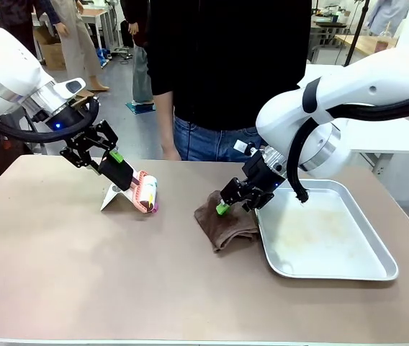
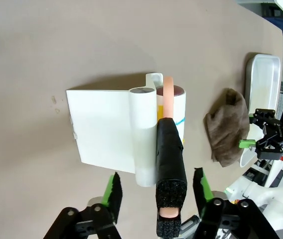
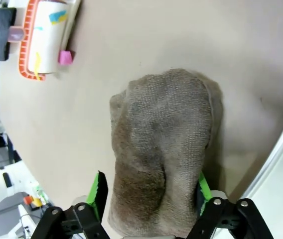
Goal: Clean the surface of the table.
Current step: Return the Lint Roller and towel to their original positions.
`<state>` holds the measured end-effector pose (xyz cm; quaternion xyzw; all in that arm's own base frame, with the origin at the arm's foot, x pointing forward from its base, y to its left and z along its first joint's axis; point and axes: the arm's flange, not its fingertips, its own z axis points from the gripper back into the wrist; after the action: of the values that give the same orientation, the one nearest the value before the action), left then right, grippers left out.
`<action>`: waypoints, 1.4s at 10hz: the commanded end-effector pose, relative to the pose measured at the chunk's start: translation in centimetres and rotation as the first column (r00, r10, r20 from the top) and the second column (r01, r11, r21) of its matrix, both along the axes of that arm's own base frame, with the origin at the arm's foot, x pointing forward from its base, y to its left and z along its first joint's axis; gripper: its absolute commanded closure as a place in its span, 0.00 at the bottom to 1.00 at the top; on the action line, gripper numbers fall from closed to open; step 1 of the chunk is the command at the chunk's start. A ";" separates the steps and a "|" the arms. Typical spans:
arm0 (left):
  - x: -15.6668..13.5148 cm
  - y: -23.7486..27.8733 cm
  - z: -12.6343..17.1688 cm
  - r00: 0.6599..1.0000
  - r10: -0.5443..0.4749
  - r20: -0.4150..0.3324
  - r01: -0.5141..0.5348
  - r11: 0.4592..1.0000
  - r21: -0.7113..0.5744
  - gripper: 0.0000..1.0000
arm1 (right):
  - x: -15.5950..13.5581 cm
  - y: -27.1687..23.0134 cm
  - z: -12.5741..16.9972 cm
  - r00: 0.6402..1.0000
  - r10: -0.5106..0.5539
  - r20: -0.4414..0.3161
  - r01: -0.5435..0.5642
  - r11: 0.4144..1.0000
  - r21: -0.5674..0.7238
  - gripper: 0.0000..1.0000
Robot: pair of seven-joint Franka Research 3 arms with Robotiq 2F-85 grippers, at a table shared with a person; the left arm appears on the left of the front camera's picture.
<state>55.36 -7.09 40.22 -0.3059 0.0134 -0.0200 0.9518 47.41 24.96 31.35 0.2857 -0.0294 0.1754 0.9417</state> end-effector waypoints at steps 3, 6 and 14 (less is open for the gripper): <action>0.0 1.2 1.7 1.000 0.019 0.014 -0.018 0.999 -0.046 0.00 | 0.3 0.2 0.6 0.998 -0.016 0.059 0.015 1.000 0.022 0.00; -1.0 2.9 4.0 0.997 0.040 0.070 -0.031 0.991 -0.131 0.00 | 0.0 -0.2 2.4 0.970 -0.013 0.244 -0.015 0.993 0.115 0.00; -8.5 11.8 9.5 0.999 0.012 0.053 0.015 0.885 -0.466 0.00 | -3.8 -11.7 8.6 0.968 -0.217 0.124 0.114 0.824 0.555 0.00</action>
<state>47.84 3.29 50.22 -0.4902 -0.0314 -0.0330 0.8704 44.89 15.79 40.64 0.4785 -0.1899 0.1251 0.8481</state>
